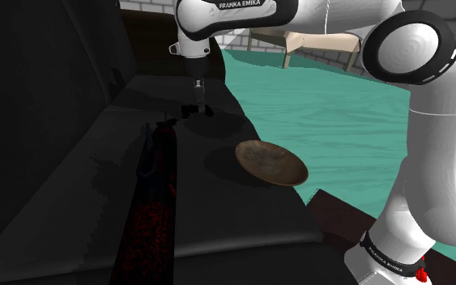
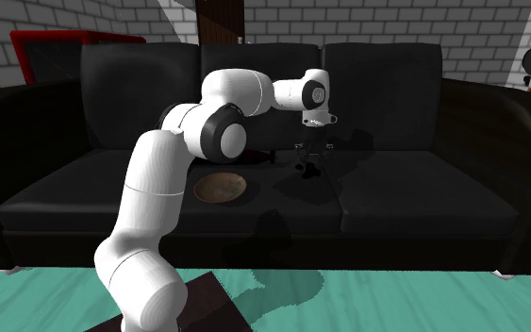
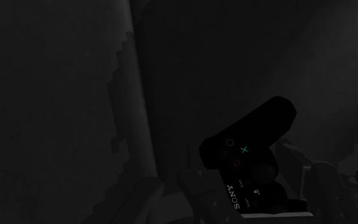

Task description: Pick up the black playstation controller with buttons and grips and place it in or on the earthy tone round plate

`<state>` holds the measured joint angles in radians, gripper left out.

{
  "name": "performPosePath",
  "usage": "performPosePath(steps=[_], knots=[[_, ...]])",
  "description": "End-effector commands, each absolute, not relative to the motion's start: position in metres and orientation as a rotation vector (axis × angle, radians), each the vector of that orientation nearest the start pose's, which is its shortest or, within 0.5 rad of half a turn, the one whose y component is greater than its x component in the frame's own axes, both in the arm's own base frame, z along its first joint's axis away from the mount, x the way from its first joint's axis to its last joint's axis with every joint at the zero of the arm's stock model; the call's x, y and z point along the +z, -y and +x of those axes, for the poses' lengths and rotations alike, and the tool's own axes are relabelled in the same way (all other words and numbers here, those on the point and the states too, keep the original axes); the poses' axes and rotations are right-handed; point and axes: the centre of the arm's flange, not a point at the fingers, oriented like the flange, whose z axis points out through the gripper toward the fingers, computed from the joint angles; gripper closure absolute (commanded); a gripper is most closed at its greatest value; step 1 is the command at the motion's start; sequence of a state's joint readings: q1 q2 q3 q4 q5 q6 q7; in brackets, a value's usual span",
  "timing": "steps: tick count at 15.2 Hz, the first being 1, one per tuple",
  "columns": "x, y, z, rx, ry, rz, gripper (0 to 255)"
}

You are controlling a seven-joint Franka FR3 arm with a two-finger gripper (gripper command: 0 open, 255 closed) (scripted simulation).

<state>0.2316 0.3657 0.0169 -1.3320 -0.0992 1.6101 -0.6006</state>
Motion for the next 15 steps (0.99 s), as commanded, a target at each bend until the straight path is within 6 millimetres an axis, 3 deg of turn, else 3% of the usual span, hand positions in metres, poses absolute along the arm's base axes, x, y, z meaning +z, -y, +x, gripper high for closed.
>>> performPosePath(steps=[1, 8, 15], knots=[[0.518, -0.150, 0.643, 0.166, 1.334, -2.923, 255], [0.518, -0.150, 0.643, 0.166, 1.334, -2.923, 255], [0.554, -0.150, 0.643, 0.166, 1.334, -2.923, 255]])
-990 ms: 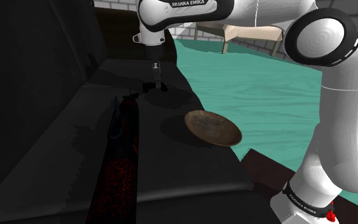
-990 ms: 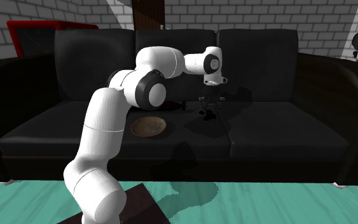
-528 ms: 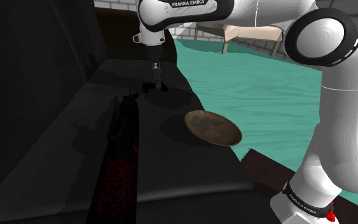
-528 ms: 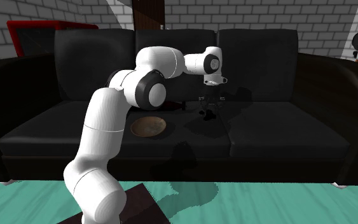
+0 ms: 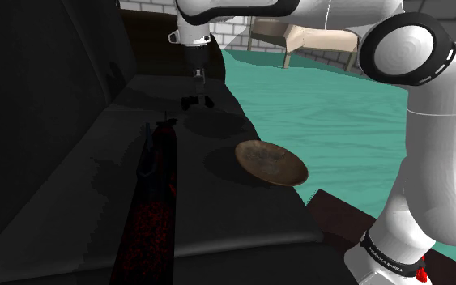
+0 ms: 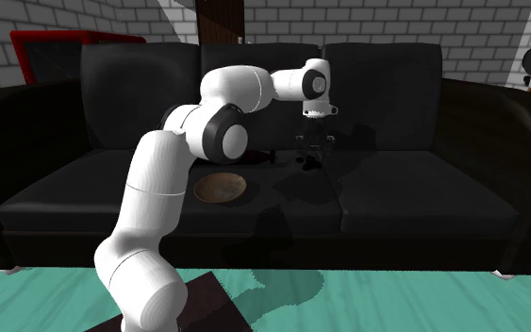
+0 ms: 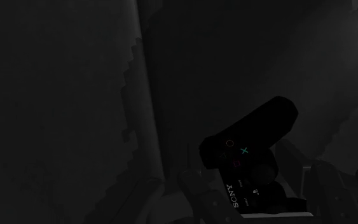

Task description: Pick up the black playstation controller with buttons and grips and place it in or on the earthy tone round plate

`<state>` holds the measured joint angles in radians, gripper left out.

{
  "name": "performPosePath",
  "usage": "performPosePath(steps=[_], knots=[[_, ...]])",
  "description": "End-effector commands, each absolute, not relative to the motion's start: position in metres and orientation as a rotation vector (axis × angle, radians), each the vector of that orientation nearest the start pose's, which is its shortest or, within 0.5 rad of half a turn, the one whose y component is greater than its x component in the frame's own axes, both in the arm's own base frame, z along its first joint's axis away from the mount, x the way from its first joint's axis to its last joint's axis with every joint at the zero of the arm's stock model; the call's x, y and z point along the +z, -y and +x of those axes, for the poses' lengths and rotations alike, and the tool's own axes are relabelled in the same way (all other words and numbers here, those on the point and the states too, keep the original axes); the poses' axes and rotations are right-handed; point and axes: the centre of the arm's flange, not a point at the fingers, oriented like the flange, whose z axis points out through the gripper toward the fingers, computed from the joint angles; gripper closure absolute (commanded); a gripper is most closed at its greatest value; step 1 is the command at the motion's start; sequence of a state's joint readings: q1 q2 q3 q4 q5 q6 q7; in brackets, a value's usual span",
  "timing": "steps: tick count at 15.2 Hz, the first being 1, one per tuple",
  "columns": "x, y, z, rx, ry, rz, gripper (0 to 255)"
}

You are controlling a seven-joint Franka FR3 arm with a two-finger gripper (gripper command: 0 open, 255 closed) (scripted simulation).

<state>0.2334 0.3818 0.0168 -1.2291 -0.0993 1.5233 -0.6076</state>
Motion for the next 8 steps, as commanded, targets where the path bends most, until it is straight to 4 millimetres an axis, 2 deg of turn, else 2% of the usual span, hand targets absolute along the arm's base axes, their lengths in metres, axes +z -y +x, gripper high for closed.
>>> performPosePath(steps=[1, 8], knots=[[0.560, -0.150, 0.643, 0.166, 1.334, -2.923, 255], [0.597, -0.150, 0.643, 0.166, 1.334, -2.923, 255]])
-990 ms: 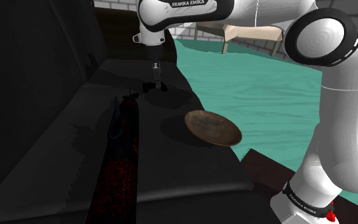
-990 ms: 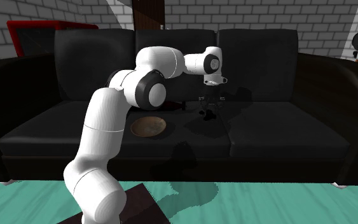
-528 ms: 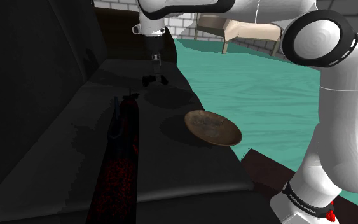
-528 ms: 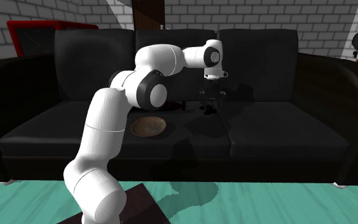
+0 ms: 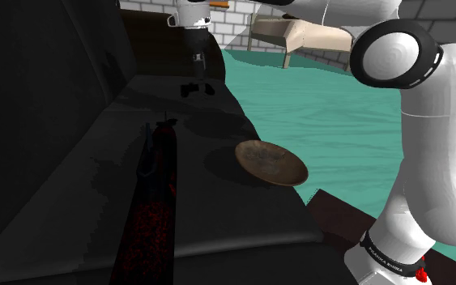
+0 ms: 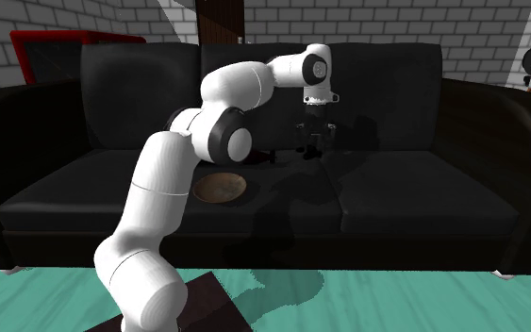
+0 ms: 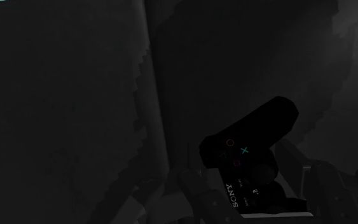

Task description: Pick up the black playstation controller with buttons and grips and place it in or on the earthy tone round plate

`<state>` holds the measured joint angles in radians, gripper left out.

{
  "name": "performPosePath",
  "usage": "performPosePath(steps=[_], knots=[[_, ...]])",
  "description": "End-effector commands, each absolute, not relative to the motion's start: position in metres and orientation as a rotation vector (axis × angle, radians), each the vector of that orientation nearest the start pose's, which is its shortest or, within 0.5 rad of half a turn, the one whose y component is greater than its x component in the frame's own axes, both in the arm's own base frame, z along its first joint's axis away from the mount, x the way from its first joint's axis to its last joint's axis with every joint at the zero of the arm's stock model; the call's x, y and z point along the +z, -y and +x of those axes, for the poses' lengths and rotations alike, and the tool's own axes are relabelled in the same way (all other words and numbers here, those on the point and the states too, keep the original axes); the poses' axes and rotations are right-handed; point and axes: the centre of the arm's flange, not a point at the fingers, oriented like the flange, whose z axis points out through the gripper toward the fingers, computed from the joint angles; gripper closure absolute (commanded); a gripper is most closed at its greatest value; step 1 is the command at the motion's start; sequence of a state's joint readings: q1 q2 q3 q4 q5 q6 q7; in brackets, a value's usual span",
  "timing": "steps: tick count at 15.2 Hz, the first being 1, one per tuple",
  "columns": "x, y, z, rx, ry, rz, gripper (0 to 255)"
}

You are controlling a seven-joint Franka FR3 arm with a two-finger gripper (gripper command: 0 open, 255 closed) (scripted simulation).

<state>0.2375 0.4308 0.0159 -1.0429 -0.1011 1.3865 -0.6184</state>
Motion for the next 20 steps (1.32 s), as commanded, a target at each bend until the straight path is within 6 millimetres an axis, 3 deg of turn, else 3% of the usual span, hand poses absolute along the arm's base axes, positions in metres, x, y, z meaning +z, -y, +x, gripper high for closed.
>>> performPosePath(steps=[1, 5, 20], knots=[[0.602, -0.150, 0.643, 0.166, 1.334, -2.923, 255], [0.622, -0.150, 0.643, 0.166, 1.334, -2.923, 255], [0.631, -0.185, 0.448, 0.166, 1.334, -2.923, 255]])
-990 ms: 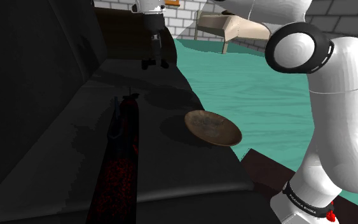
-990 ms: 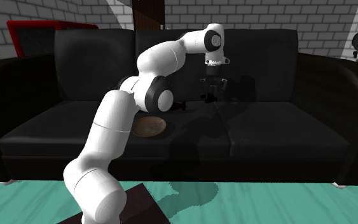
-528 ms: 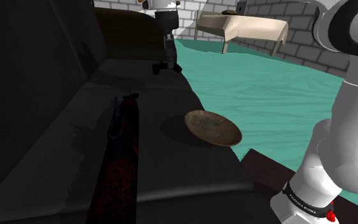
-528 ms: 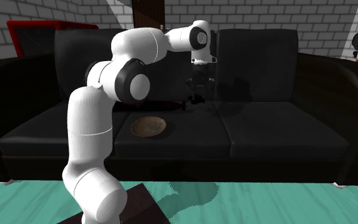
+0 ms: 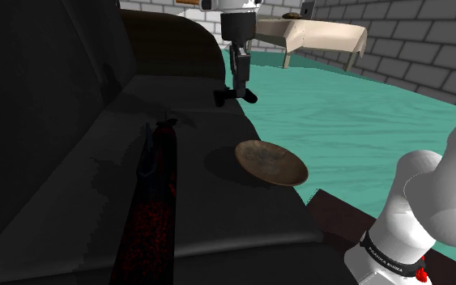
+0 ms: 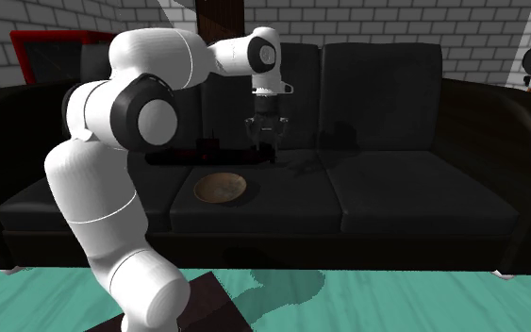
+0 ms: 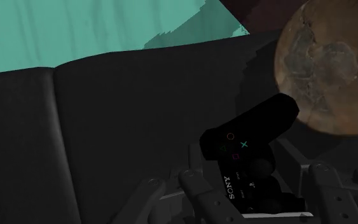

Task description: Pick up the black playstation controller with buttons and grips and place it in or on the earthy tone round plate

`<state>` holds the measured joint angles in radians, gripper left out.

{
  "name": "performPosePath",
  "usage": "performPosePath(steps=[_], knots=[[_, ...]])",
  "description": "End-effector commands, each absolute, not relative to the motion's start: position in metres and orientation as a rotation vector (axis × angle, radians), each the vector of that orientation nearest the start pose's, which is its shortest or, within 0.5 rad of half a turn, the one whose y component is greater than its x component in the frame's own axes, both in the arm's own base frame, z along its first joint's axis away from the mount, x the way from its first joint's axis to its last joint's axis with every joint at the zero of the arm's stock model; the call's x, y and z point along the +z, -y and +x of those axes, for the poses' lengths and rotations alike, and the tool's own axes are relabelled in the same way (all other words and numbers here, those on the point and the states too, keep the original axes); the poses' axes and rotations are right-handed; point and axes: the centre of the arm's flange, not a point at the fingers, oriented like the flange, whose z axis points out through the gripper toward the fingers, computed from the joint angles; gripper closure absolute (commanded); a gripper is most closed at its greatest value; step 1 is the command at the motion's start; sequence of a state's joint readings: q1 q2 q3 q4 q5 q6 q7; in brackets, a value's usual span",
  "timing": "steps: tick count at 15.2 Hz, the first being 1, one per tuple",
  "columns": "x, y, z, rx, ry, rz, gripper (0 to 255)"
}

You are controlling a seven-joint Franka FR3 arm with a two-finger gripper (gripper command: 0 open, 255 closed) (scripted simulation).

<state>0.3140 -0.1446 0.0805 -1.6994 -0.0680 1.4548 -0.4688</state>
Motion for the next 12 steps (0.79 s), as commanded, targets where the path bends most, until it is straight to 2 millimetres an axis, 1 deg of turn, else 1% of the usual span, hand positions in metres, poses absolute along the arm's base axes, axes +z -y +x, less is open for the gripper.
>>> performPosePath(steps=[1, 10, 11, 12], knots=[[0.631, -0.188, 0.435, 0.166, 1.334, -2.923, 255], [0.637, -0.209, 0.318, 0.166, 1.334, -2.923, 255], [0.637, -0.210, 0.310, 0.166, 1.334, -2.923, 255], [0.632, -0.210, 0.310, 0.166, 1.334, -2.923, 255]])
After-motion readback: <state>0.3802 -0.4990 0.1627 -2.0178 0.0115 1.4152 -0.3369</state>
